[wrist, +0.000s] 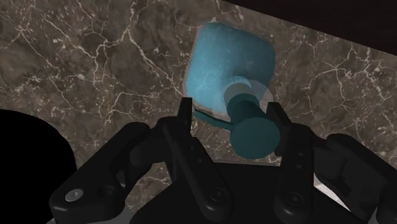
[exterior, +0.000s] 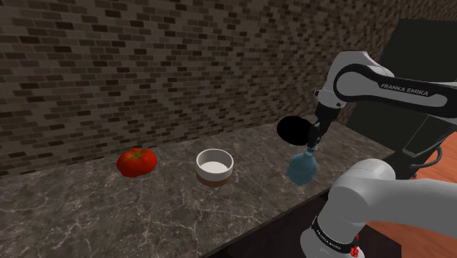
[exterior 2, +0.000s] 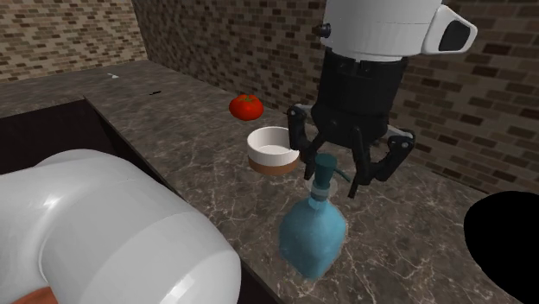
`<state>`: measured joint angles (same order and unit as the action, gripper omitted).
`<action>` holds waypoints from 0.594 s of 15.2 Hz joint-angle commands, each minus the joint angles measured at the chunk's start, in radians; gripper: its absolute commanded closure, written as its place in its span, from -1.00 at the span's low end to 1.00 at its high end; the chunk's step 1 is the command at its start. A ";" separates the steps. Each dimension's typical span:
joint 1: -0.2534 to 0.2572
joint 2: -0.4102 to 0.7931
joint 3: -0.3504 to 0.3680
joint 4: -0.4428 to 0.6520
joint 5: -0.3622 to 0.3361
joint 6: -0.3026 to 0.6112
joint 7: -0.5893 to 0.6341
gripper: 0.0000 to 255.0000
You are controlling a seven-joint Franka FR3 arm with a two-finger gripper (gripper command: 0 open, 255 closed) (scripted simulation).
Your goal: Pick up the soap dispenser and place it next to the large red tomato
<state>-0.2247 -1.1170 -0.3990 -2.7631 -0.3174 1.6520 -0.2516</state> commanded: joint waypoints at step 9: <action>0.025 0.030 0.042 0.143 0.044 -0.111 0.000 1.00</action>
<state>-0.2001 -1.0881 -0.3594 -2.6317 -0.2758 1.5509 -0.2506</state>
